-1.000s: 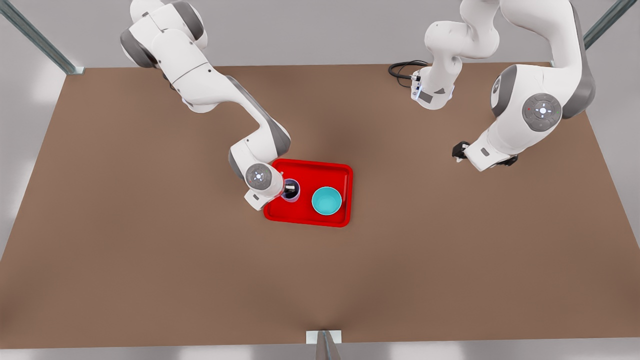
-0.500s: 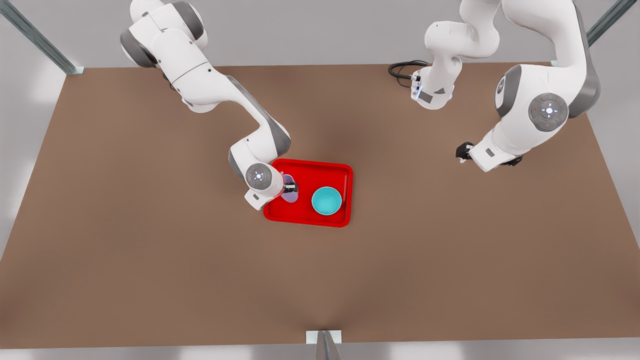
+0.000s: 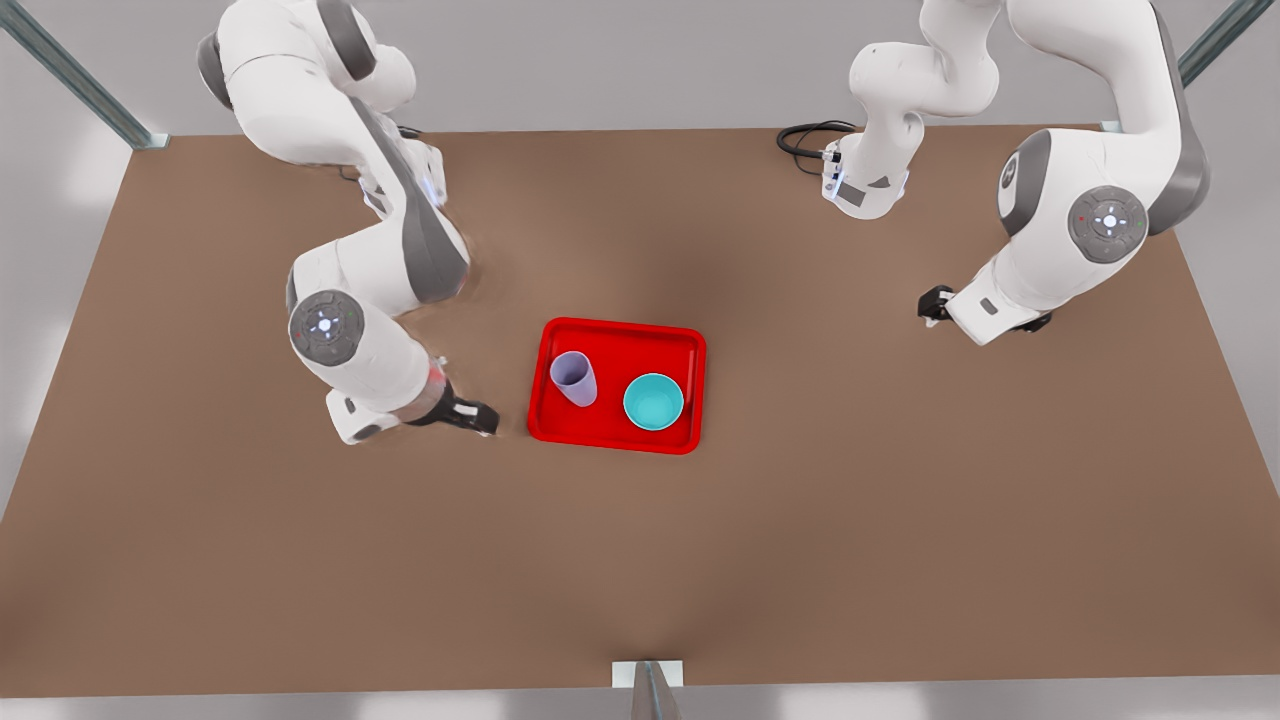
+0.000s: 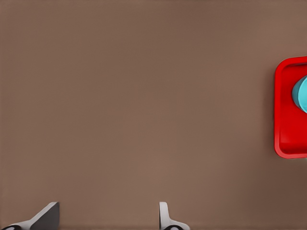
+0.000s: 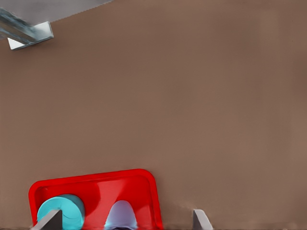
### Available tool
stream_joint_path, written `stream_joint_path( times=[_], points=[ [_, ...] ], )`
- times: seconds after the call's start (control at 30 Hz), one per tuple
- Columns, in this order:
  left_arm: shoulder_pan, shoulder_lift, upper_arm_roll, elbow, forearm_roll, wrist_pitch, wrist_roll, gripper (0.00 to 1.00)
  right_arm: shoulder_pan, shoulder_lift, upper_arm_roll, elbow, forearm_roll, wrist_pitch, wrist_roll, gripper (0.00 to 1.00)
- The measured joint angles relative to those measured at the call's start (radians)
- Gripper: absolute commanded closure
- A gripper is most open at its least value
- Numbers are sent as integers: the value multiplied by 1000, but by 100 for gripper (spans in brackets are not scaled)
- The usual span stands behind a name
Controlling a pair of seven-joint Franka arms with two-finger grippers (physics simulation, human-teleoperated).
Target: Place the bowl on the tray with the left arm and the cup on the tray with the right arm
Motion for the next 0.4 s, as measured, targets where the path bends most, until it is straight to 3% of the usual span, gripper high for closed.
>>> stream_joint_path(
  times=[0.07, 0.1, 0.13, 0.23, 0.3, 0.4],
  points=[
    [3, 60, -3, 114, -1, -77, -3, 0, -224, -150, 0, -15, 1, -255, -312, 0],
    [-4, 61, -4, 118, -1, -81, -4, 0, -285, -177, -27, -15, 34, -299, -386, 0],
    [-13, 62, -5, 119, -3, -87, -8, 0, -311, -207, -107, -70, 56, -300, -442, 0],
    [-9, 115, -3, 191, -27, -139, -17, 0, -266, -161, -97, -121, -48, -147, -449, 0],
    [-9, 122, -4, 192, -36, -140, -17, 0, -329, -110, -51, -121, -24, -109, -549, 0],
    [-10, 134, -4, 193, -43, -140, -18, 0, -278, 6, -62, 80, -18, -221, -552, 0]
  ],
)
